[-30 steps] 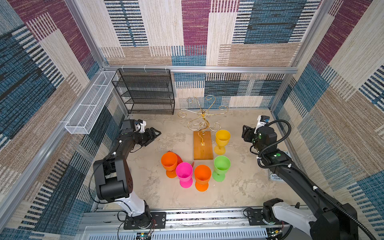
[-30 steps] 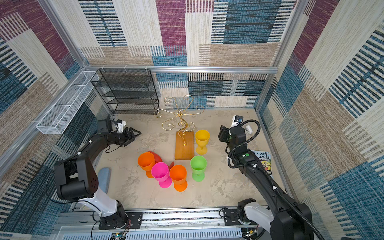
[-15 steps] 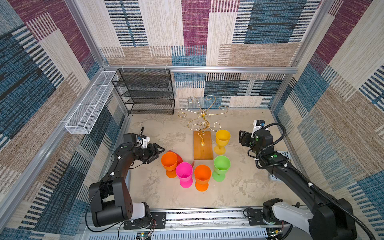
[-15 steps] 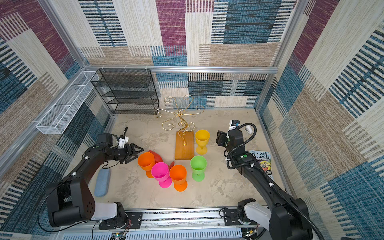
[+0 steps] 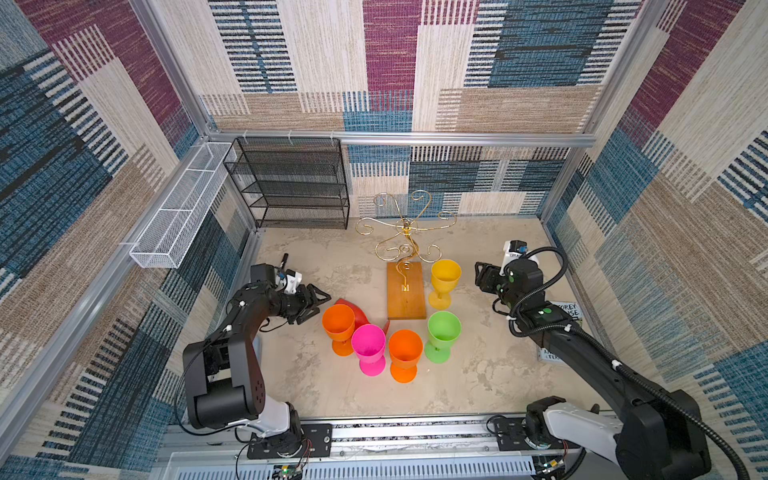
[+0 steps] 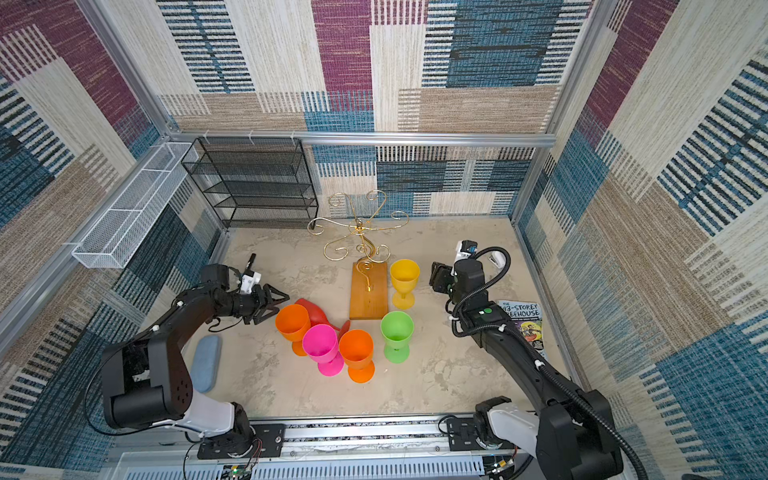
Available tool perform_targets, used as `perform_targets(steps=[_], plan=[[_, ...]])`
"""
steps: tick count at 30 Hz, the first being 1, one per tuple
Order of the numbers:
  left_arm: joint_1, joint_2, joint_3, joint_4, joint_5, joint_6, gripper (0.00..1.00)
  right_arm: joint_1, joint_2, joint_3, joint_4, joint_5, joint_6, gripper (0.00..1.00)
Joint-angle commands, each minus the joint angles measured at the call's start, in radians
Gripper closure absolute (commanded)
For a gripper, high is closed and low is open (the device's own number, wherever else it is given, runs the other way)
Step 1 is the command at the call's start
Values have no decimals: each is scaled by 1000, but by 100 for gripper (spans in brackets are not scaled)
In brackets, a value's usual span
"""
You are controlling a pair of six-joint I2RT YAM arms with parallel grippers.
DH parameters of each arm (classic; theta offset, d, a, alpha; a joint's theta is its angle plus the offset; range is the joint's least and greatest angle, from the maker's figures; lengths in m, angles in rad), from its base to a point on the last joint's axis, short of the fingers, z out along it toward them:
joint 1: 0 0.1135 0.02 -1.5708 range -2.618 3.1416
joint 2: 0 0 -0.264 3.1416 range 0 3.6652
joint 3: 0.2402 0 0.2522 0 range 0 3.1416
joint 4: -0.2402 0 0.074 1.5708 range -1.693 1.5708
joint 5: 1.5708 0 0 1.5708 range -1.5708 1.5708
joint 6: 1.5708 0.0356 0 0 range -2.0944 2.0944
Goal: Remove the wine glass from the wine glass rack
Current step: 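Close the left gripper on the red glass's bowl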
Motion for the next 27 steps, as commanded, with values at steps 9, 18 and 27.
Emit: perform_targets(steps=[9,18,27], plan=[[-26,51,-7,124,54,-30,35,0,34,-26,87,-18,26,34],[-63,73,-18,145,66,-42,37,-1,44,-21,86,-20,16,34],[-95,103,-24,122,67,-40,41,-2,46,-26,88,-28,25,34]])
